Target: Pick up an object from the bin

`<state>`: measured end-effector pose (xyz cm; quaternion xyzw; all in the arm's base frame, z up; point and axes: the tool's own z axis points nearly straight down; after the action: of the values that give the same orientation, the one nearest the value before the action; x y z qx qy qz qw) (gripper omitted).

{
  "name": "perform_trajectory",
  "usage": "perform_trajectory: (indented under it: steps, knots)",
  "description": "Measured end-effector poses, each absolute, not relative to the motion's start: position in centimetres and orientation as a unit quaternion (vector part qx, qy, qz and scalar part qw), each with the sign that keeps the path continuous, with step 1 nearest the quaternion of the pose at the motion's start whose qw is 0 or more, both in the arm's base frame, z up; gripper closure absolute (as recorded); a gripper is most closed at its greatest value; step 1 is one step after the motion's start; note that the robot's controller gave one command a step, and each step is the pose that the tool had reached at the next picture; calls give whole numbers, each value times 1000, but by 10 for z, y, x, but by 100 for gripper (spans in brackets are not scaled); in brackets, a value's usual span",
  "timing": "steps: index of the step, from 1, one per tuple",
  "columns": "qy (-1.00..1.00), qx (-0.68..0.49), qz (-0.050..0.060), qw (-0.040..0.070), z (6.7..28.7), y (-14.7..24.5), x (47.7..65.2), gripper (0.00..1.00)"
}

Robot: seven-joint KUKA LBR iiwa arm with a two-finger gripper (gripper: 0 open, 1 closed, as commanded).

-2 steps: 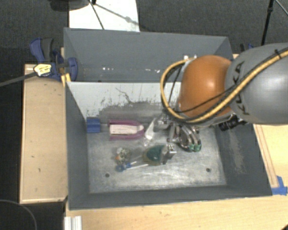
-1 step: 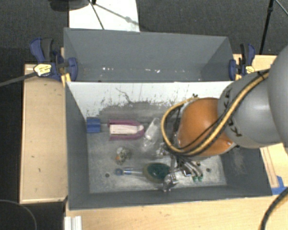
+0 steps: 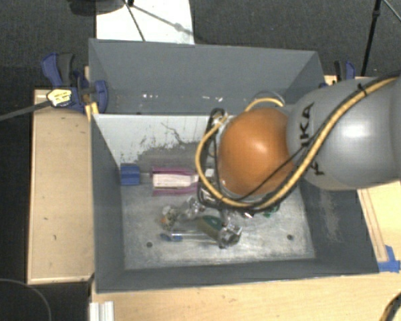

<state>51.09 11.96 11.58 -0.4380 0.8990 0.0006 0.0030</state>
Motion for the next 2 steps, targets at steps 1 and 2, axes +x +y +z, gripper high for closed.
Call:
perform_trajectory:
  steps: [1, 2]
  knots:
    - [901, -435, 1, 1, 115, 119, 510, 100]
    - [901, -433, 1, 1, 115, 119, 510, 0]
